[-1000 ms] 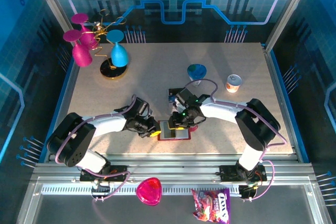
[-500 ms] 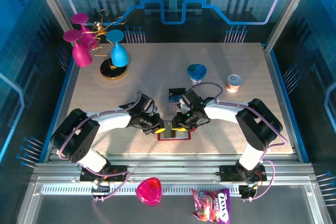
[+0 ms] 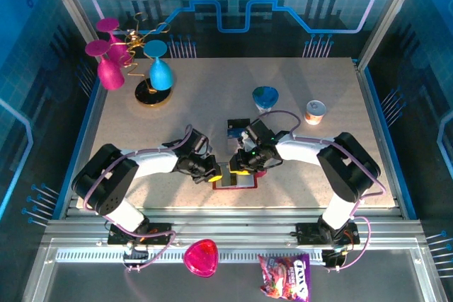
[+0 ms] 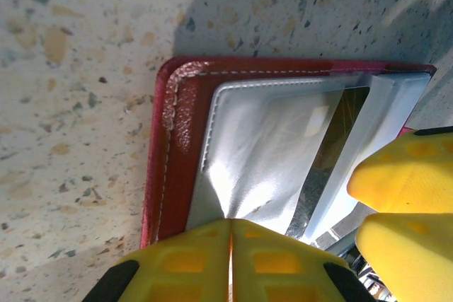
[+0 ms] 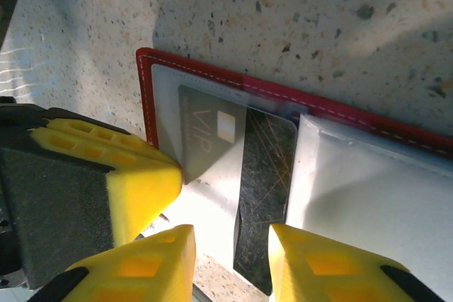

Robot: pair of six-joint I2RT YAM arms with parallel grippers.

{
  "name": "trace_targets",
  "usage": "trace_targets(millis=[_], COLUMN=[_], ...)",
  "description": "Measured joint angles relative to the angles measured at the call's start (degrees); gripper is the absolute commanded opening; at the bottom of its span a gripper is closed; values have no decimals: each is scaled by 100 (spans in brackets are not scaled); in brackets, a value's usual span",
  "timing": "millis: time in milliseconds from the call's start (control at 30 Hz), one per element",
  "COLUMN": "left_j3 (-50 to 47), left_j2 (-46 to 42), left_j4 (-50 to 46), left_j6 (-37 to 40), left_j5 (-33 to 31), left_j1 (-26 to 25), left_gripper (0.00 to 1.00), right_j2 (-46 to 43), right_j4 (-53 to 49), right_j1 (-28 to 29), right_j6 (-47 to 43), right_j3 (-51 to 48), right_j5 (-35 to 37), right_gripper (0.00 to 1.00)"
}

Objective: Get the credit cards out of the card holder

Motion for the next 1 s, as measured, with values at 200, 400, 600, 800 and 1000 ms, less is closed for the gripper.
trace_targets(millis=[200, 400, 600, 800, 1000], left_j3=[0, 0, 0, 0, 0], left_j2=[15, 42, 48, 79, 118], left_j4=[11, 46, 48, 87, 136], left_j6=[24, 35, 42, 44, 90], left_j5=[4, 42, 44, 87, 149], left_j1=[0, 0, 0, 2, 4], left_gripper=[8, 8, 7, 6, 6], right_j2=[118, 175, 192, 201, 221], right_j4=[0, 42, 105, 103, 129], right_j1=[0, 0, -17, -37, -37], right_j6=[-2, 0, 4, 2, 4], right_j3=[0, -2, -24, -31, -31], right_j5=[-2, -22, -79, -107, -133], right_gripper=[32, 32, 32, 32, 32])
